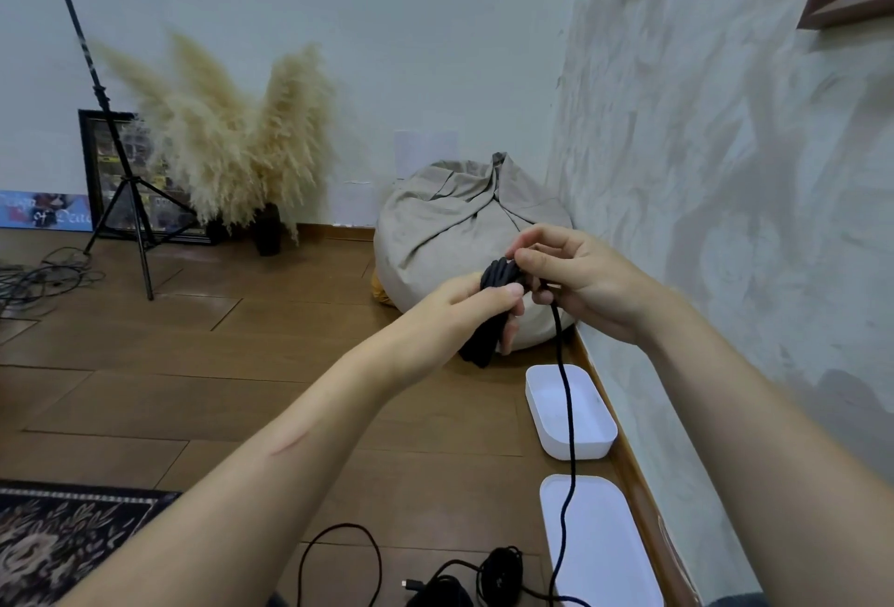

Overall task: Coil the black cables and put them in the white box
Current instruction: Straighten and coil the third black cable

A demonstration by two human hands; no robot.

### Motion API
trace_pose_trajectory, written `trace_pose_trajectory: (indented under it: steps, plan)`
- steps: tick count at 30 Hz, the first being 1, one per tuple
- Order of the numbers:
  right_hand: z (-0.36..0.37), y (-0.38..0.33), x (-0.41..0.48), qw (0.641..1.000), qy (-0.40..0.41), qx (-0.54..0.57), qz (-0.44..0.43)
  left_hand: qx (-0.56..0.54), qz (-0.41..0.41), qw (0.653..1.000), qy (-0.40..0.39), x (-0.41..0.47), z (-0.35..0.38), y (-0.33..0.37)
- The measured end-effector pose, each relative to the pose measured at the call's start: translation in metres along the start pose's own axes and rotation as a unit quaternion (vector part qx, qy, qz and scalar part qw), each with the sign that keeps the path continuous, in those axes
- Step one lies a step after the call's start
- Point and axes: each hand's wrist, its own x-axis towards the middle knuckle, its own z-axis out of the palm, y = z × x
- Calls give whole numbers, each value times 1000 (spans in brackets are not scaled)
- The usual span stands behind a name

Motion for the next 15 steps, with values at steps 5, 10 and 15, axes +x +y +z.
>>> trace_pose_trajectory:
  steps: [5,10,15]
  plan:
    - [1,9,3,999,9,35,14,-17,4,1000,-8,-1,-5,6]
    - [10,21,11,997,15,76,1,-56,40,998,7,3,-6,7]
    - [40,33,16,997,65,32,4,-81,80,991,67,13,-7,7]
